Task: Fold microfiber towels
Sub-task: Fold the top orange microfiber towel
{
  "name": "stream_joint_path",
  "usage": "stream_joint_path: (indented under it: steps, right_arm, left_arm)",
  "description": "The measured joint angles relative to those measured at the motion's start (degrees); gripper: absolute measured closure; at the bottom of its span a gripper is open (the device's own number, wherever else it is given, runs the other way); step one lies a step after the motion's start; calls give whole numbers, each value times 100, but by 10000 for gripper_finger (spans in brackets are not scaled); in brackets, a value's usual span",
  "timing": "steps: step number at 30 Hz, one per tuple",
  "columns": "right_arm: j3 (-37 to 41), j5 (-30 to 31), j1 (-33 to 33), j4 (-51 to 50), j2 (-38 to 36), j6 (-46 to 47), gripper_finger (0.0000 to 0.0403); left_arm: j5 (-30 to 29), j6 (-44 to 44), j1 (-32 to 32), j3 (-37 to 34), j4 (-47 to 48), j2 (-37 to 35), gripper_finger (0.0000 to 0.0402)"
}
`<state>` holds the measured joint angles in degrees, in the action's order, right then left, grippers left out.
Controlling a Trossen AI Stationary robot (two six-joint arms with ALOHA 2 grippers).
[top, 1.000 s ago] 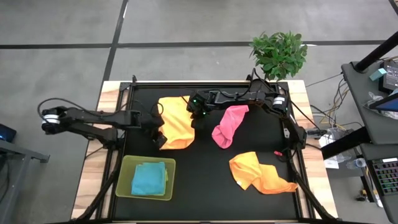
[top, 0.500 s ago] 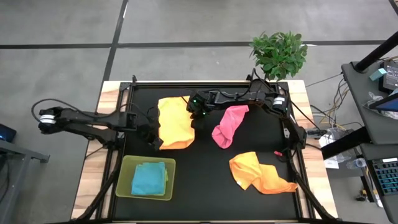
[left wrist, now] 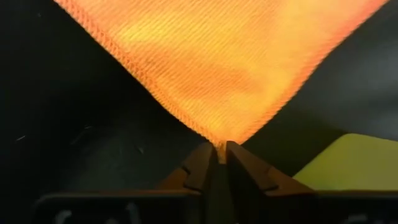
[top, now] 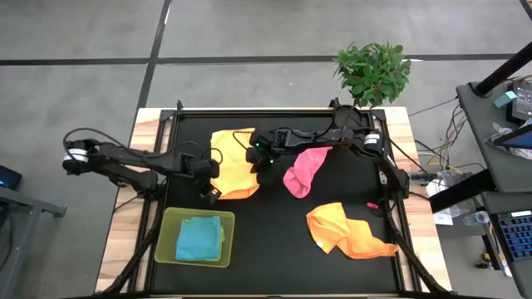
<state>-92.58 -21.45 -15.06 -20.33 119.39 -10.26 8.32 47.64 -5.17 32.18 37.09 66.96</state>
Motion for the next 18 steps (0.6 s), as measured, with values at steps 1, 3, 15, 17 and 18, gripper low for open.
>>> stream_joint_path:
  steps: [1,3,15,17,18]
  right_arm:
    - [0,0,44,-3,0,-12,394]
    - [0,2,131,-37,0,-30,394]
    - [4,498,686,-515,-275,-126,394]
    - [4,519,812,-475,-289,-160,394]
    - [4,536,880,-439,-289,-181,394]
  left_arm:
    - [0,-14,0,0,7,52,358]
    - [-4,-58,0,-2,1,128,334]
    - [-192,-624,-7,363,883,10,238]
    - [-538,-924,-2,483,807,-52,238]
    - [-820,-1076,-4,547,763,-65,238]
